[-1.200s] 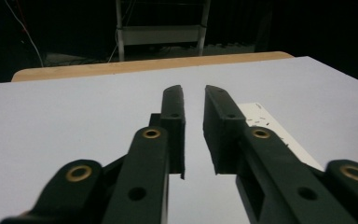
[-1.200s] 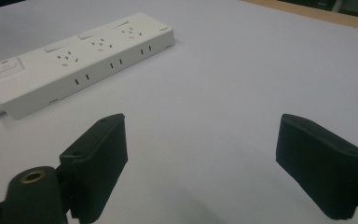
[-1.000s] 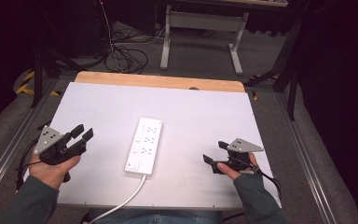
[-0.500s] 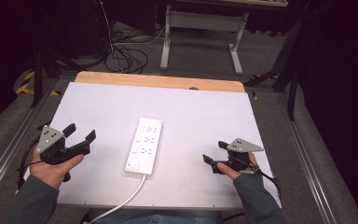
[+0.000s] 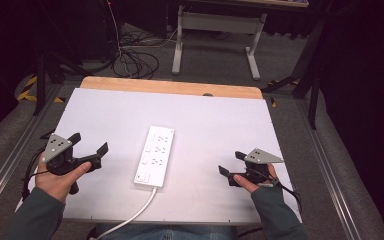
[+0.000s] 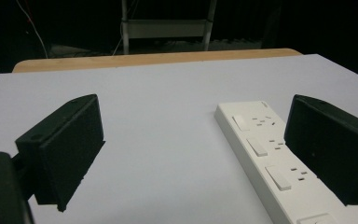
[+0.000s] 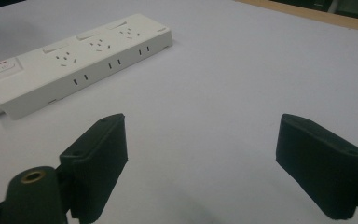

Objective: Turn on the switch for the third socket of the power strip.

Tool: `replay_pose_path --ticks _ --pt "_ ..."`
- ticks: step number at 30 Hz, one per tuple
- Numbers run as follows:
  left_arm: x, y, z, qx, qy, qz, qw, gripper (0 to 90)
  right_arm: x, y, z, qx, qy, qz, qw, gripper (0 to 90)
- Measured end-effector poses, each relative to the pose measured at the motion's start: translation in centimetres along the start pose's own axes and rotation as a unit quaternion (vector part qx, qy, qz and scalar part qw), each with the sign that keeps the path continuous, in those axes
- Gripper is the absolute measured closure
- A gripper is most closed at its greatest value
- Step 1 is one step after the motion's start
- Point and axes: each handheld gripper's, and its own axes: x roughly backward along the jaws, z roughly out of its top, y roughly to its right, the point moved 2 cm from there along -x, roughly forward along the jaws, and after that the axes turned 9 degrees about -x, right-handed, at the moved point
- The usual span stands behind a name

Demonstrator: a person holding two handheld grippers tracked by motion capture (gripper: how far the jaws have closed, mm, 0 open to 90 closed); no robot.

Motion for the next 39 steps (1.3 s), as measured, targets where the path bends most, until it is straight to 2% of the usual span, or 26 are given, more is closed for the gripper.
replay_pose_path --ticks 6,17,39 --pt "0.48 -0.3 -0.1 0.008 0.003 0.005 1.0 5.4 -0.29 -0.05 0.14 0.0 0.0 0.003 1.0 16.9" --pt "0.48 -0.27 -0.31 -0.002 0.003 0.003 1.0 2.6 -0.4 0.0 0.22 0.0 0.0 0.004 1.0 16.9" --pt "0.45 -0.35 -0.42 -0.003 0.002 0.002 1.0 2.5 -0.52 -0.07 0.27 0.002 -0.001 0.006 1.0 16.9"
